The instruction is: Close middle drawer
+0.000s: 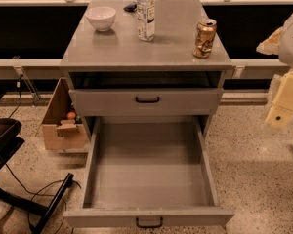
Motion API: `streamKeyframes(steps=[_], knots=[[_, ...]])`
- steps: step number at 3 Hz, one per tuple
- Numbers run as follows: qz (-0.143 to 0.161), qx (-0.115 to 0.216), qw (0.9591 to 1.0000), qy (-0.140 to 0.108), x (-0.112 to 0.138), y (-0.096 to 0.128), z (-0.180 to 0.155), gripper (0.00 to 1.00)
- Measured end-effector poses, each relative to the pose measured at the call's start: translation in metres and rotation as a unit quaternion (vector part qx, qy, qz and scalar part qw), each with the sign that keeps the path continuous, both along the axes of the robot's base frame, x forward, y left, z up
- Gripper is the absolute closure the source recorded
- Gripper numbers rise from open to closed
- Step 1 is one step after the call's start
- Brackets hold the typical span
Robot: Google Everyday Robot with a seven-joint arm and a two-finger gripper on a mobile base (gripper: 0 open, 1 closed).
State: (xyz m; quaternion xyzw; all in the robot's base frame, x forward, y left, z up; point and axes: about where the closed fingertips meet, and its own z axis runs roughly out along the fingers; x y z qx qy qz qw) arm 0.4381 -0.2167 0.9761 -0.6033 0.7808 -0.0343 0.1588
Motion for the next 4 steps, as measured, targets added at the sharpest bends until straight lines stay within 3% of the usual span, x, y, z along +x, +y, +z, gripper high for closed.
streamKeyframes(steps=[2,3,4], knots=[[-0.004,-0.016,0.9998,-0.012,-0.001,0.002,0.001,0.0],[-0.009,-0.029,0.9989,-0.036,-0.015,0.015,-0.006,0.0],[0.0,-0.03,0.9976,-0.062,-0.036,0.042,-0.04,0.0]])
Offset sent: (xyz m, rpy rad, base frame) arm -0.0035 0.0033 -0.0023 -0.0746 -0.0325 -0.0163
